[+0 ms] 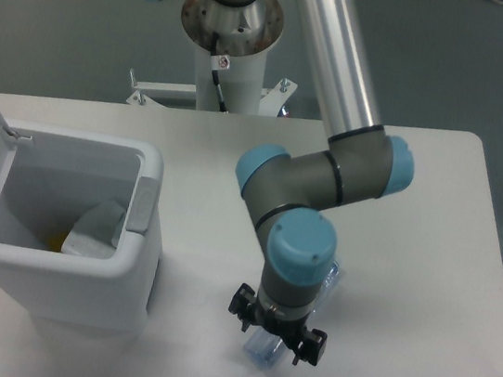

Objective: Place the trash in the trash can
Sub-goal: 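Move the gripper back down over the clear water bottle, then close the gripper around the middle of the water bottle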

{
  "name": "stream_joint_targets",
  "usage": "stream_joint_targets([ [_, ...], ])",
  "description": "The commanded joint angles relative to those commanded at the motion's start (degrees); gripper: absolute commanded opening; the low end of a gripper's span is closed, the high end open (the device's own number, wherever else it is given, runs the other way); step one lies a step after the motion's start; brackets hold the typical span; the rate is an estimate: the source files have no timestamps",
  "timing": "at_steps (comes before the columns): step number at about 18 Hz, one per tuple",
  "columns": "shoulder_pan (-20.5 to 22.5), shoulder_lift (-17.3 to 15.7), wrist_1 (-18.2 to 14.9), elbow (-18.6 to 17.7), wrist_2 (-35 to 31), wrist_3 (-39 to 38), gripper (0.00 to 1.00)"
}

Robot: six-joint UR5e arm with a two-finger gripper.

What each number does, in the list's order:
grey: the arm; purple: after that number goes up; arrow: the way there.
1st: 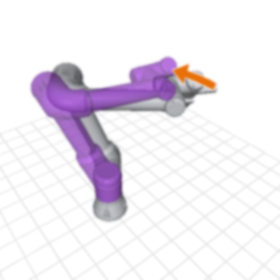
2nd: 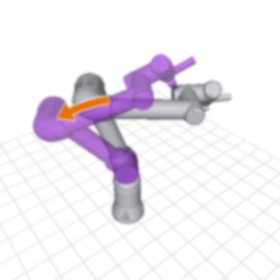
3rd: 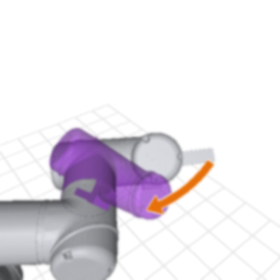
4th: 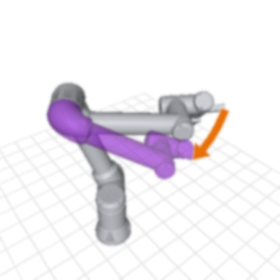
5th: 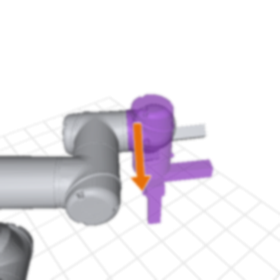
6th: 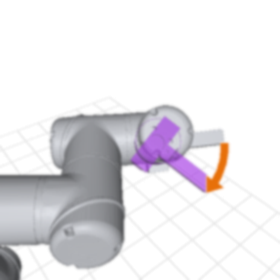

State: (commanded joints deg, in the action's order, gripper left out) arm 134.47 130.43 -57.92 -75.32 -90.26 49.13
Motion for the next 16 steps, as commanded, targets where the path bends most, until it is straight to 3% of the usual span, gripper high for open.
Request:
stream_joint_targets([
  [8,-1.0,1.8,0.2,0.0,-2.9,-0.1,1.00],
  [16,-1.1,1.8,-0.1,0.0,-2.8,0.0,0.70],
])
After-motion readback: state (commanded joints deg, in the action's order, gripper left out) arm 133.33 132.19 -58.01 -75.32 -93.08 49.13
